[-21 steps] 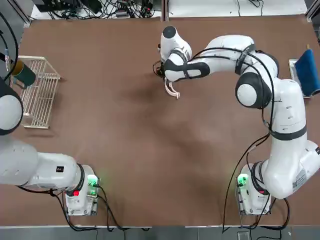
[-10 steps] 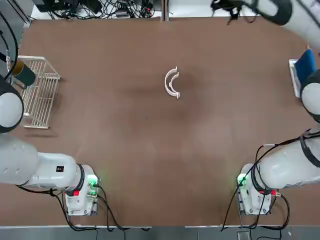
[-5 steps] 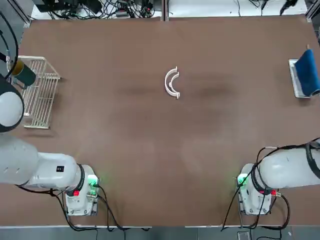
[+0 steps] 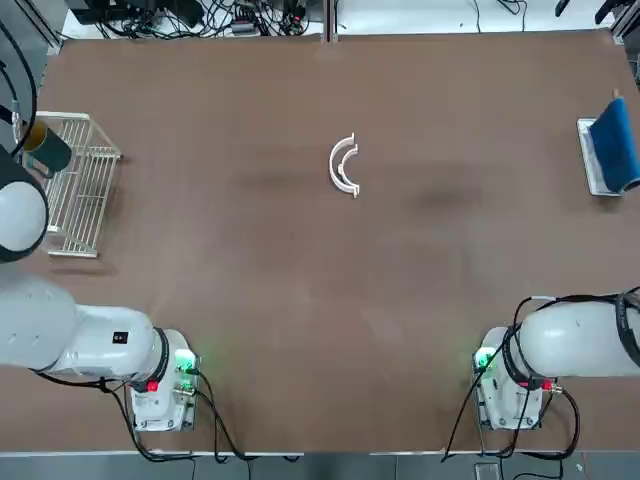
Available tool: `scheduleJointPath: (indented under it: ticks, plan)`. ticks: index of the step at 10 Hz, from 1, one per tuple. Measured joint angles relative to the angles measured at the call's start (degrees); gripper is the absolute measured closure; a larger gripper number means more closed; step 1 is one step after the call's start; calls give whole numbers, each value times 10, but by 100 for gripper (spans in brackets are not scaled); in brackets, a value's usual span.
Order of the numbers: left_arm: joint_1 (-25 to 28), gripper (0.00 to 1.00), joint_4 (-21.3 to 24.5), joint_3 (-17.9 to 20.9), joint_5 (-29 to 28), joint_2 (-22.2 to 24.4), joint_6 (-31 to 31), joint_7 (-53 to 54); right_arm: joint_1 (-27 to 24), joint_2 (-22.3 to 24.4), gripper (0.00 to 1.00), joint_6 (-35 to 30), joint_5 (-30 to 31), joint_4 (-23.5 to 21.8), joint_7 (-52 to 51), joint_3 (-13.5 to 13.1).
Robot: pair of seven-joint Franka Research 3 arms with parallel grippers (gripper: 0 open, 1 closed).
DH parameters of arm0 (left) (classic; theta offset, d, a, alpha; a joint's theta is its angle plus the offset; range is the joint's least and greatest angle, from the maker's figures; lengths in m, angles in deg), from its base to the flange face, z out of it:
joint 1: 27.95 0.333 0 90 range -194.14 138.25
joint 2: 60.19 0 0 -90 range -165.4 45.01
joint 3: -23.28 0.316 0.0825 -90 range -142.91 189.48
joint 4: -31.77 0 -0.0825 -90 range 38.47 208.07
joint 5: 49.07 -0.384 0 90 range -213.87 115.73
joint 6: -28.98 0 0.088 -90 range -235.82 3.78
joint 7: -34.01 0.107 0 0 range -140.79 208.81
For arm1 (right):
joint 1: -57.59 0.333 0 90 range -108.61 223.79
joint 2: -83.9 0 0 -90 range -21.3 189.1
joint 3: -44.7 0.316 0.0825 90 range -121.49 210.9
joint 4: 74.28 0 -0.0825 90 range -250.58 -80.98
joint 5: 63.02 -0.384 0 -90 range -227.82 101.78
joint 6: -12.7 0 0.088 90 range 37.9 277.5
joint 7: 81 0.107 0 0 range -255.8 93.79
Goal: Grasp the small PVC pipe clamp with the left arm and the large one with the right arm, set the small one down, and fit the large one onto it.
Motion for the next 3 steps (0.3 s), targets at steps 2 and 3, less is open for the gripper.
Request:
scheduleJointPath:
  ticks: [2,3]
  plan:
    - [0,0,0,0,0,-1,0,-1,0,-5,0,6,1,2,-1,3]
    - [0,0,0,0,0,-1,0,-3,0,-9,0,7,2,7,-1,6]
